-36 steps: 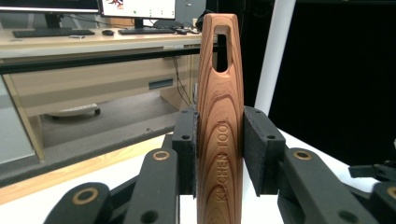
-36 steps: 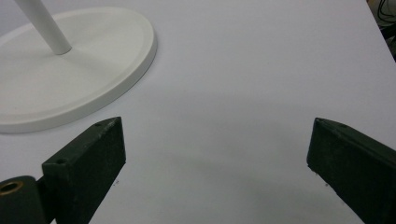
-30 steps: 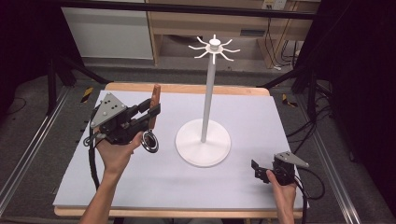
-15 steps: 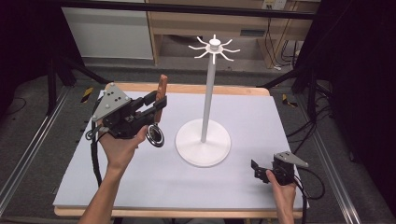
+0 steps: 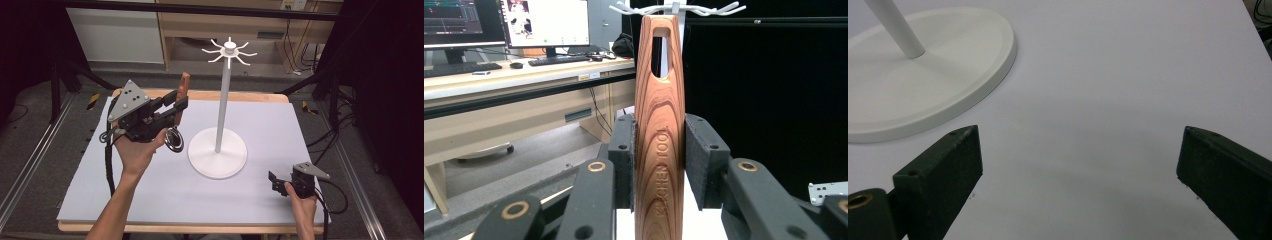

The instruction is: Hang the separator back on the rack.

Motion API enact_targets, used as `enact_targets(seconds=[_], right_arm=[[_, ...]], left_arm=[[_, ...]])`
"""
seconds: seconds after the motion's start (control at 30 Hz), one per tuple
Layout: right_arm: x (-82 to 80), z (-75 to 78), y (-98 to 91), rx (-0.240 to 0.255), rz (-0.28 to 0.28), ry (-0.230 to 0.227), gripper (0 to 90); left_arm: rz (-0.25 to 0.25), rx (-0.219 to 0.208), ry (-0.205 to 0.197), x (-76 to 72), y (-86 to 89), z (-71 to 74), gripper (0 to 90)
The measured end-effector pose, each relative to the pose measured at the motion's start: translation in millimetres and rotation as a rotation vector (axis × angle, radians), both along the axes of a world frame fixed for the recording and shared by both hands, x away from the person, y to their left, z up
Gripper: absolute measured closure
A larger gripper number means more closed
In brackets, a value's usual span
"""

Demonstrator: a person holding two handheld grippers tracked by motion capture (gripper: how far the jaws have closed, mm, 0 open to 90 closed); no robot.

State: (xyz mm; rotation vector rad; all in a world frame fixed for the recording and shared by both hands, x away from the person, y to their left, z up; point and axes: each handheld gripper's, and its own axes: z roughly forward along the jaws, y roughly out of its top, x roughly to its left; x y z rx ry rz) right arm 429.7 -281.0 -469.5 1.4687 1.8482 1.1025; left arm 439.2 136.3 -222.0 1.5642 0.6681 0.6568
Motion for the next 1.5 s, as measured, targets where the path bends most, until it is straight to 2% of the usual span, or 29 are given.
enact_targets(seconds=[0.03,0.07,0.2,0.6,0.77,1.17,1.23,1.5], right_arm=[[0.1,-0.1,0.0,-0.001,0.000,0.000,5.0],[0.2,-0.1,-0.1,-0.001,0.001,0.000,4.9],[0.3,-0.2,-0.3,0.000,0.000,-0.001,5.0],[0.5,-0.3,-0.8,0.004,0.001,0.004,5.0],[0.4,-0.1,-1.0,0.005,0.000,0.003,5.0],[0.6,-0.4,-1.9,0.007,-0.002,0.002,5.0],[0.7,-0.3,-1.9,0.009,-0.002,0.002,5.0],[0.7,-0.5,-1.8,0.008,0.000,0.005,4.9]], left_arm=[[-0.003,0.000,0.010,0.1,-1.2,1.4,67.6],[-0.001,0.002,-0.004,1.4,-1.8,3.2,67.6],[-0.013,-0.019,0.006,4.1,-3.3,9.0,67.6],[-0.013,-0.001,-0.012,9.2,-10.2,21.6,67.6],[-0.024,-0.004,0.008,13.4,-14.4,24.4,67.6],[-0.026,0.025,0.008,21.3,-29.0,31.7,67.6],[-0.026,0.030,-0.001,22.7,-30.3,31.8,67.6],[-0.029,0.036,0.018,27.5,-34.7,30.5,67.6]])
